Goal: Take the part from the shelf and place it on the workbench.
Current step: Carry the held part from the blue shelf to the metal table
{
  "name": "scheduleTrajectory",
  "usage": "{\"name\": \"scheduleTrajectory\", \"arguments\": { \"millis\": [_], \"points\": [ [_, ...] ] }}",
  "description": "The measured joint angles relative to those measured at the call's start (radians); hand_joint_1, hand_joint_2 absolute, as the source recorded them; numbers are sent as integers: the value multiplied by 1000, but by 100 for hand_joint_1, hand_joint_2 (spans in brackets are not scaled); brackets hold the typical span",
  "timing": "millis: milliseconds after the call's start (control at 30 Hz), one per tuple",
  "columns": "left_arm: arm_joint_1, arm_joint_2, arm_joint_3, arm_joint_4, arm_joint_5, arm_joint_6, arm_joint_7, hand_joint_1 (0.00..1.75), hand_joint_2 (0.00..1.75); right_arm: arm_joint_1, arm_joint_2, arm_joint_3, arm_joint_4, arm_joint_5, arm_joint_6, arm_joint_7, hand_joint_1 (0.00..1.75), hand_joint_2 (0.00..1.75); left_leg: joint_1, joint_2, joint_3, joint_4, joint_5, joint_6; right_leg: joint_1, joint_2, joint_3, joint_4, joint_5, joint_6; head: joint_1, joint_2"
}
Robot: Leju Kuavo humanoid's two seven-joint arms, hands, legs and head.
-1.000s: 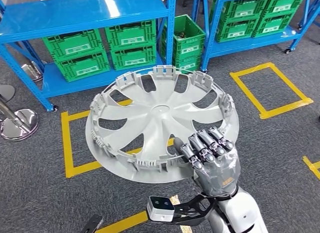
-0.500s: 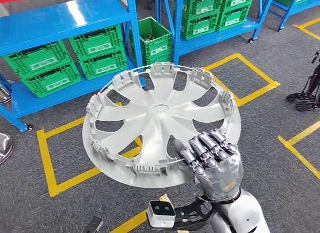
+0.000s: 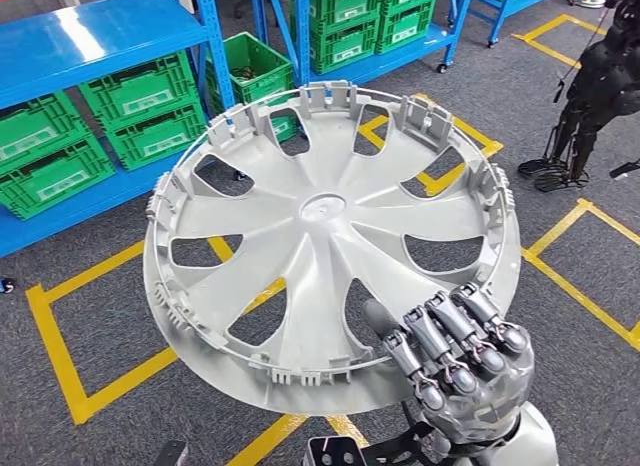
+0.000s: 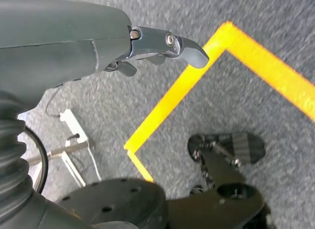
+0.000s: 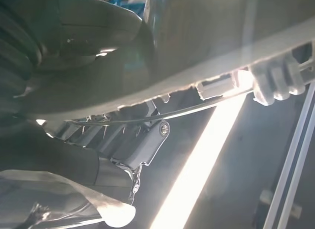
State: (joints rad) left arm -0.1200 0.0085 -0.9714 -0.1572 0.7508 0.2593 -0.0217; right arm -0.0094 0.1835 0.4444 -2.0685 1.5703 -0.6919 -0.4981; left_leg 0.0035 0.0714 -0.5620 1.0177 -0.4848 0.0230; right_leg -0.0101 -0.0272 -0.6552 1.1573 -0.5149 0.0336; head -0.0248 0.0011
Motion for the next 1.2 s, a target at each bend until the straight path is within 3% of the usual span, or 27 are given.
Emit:
{"name": "scheduleTrajectory", "arguments": {
  "millis": [67, 100, 133, 167, 200, 233, 267, 333, 400, 433, 500, 533, 567, 633, 700, 767, 833, 867, 900, 933, 967, 1000, 1067, 1100, 1133, 1200],
  "points": [
    [2, 2, 4, 0, -1, 12, 0, 0, 175, -1, 9, -2, -27, 0, 0, -11, 175, 175, -6, 17, 0, 2, -2, -5, 13, -51, 64, -113, 26, -13, -1, 0],
    [4, 3, 5, 0, -3, 17, 0, 0, 175, 0, 12, -3, -40, 0, 0, -13, 175, 175, -8, 26, 0, 3, -3, -9, 18, -65, 76, -134, 26, -19, -1, 0],
    [6, 4, 5, 0, -5, 21, 1, 0, 175, 1, 16, -4, -54, 0, 0, -15, 175, 175, -10, 37, 1, 2, -3, -13, 21, -62, 78, -140, 24, -23, -1, 0],
    [7, 4, 5, 0, -8, 23, 2, 0, 175, 3, 18, -7, -65, 0, 0, -17, 175, 175, -11, 48, 3, 1, -2, -18, 20, -49, 75, -141, 28, -28, -2, 0],
    [7, 6, 5, 0, -11, 24, 4, 0, 175, 6, 20, -10, -75, 0, 0, -17, 175, 175, -10, 45, 4, 3, -7, -23, 17, -37, 75, -145, 32, -32, -2, 0],
    [6, 7, 5, 0, -14, 25, 6, 0, 175, 9, 21, -14, -82, 0, 0, -18, 175, 175, -7, 27, 2, 15, -18, -28, 14, -25, 75, -149, 37, -37, -3, 0],
    [6, 8, 5, 0, -17, 25, 9, 0, 175, 11, 24, -17, -86, 0, 0, -17, 175, 175, -5, 0, -9, 46, -41, -34, 9, -14, 77, -153, 41, -42, -4, 0],
    [10, 11, 3, 1, -24, 25, 16, 0, 175, 14, 28, -21, -91, 0, 0, -13, 175, 175, 2, -50, -60, 168, -107, -42, 6, 12, 76, -154, 45, -47, -6, 0],
    [14, 12, 0, 1, -28, 25, 21, 0, 175, 18, 30, -24, -95, 0, 0, -8, 175, 175, 4, -59, -106, 275, -143, -48, 5, 41, 75, -153, 46, -49, -6, 0],
    [15, 13, -1, 1, -28, 25, 21, 0, 175, 20, 30, -25, -97, 0, 0, -7, 175, 175, 5, -60, -109, 279, -132, -48, 5, 56, 75, -152, 47, -49, -6, 0],
    [15, 16, -3, 2, -28, 25, 21, 0, 175, 25, 30, -28, -100, 0, 0, -6, 175, 175, 9, -75, -65, 181, -64, -48, 4, 83, 75, -148, 48, -46, -6, 0],
    [14, 17, -4, 2, -29, 24, 21, 0, 175, 26, 30, -29, -101, 0, 0, -6, 175, 175, 12, -100, -35, 114, -34, -47, 5, 96, 73, -144, 47, -42, -6, 0],
    [14, 18, -4, 2, -29, 24, 21, 0, 175, 27, 31, -30, -103, 0, 0, -5, 175, 175, 15, -123, -10, 57, -16, -46, 5, 107, 69, -139, 47, -37, -5, 0],
    [13, 18, -5, 2, -30, 22, 23, 0, 175, 28, 33, -32, -107, 0, 0, -5, 175, 175, 16, -149, 7, 11, -12, -40, 4, 127, 58, -135, 50, -23, -5, 0],
    [11, 16, -6, 2, -31, 18, 27, 0, 175, 30, 34, -34, -111, 0, 0, -5, 175, 175, 14, -131, 7, 5, -9, -28, -1, 140, 47, -136, 55, -10, -5, 0],
    [9, 15, -9, 3, -32, 15, 33, 0, 175, 30, 34, -36, -113, 0, 0, -5, 175, 175, 17, -108, 7, -4, -1, -13, 0, 108, 24, -103, 32, -1, 2, 0],
    [9, 17, -12, 3, -34, 10, 40, 0, 175, 29, 34, -37, -114, 0, 0, -4, 175, 175, 15, -83, 6, -7, 2, -6, 1, 55, -28, 5, -28, 7, 10, 0],
    [11, 18, -13, 4, -34, 7, 44, 0, 175, 29, 34, -37, -113, 0, 0, -4, 175, 175, 14, -70, 6, -7, 2, -4, -1, 42, -58, 72, -57, 10, 12, 0],
    [12, 18, -13, 4, -34, 5, 48, 0, 175, 31, 34, -37, -112, 0, 0, -3, 175, 175, 12, -55, 5, -7, 1, -4, -2, 35, -79, 121, -72, 11, 11, 0],
    [12, 18, -14, 4, -34, 3, 50, 0, 175, 32, 34, -37, -110, 0, 0, -3, 175, 175, 12, -42, 5, -7, 1, -4, -2, 32, -84, 137, -70, 12, 12, 0],
    [11, 18, -15, 4, -34, 2, 52, 0, 175, 33, 34, -37, -109, 0, 0, -3, 175, 175, 11, -30, 5, -6, 0, -4, -1, 27, -69, 113, -50, 11, 12, 0],
    [9, 18, -16, 4, -34, 1, 53, 0, 175, 33, 34, -37, -108, 0, 0, -3, 175, 175, 11, -21, 6, -6, -1, -5, -1, 18, -36, 55, -19, 9, 12, 0],
    [6, 19, -18, 4, -34, 0, 53, 0, 175, 32, 36, -37, -105, 0, 0, -4, 175, 175, 8, -4, 7, -4, -4, -11, 5, -22, 40, -80, 23, 0, 12, 0],
    [6, 19, -19, 4, -34, 0, 54, 0, 175, 31, 37, -37, -103, 0, 0, -4, 175, 175, 5, 4, 8, -3, -6, -16, 9, -37, 63, -121, 30, -6, 11, 0],
    [5, 19, -20, 4, -34, 0, 54, 0, 175, 31, 38, -38, -101, 0, 0, -3, 175, 175, 2, 12, 9, -3, -6, -21, 13, -42, 72, -139, 29, -12, 11, 0],
    [4, 19, -20, 4, -33, 0, 54, 0, 175, 32, 39, -38, -96, 0, 0, 0, 175, 175, 2, 28, 11, -4, -8, -31, 13, -22, 72, -143, 34, -24, 11, 0]
  ]
}}
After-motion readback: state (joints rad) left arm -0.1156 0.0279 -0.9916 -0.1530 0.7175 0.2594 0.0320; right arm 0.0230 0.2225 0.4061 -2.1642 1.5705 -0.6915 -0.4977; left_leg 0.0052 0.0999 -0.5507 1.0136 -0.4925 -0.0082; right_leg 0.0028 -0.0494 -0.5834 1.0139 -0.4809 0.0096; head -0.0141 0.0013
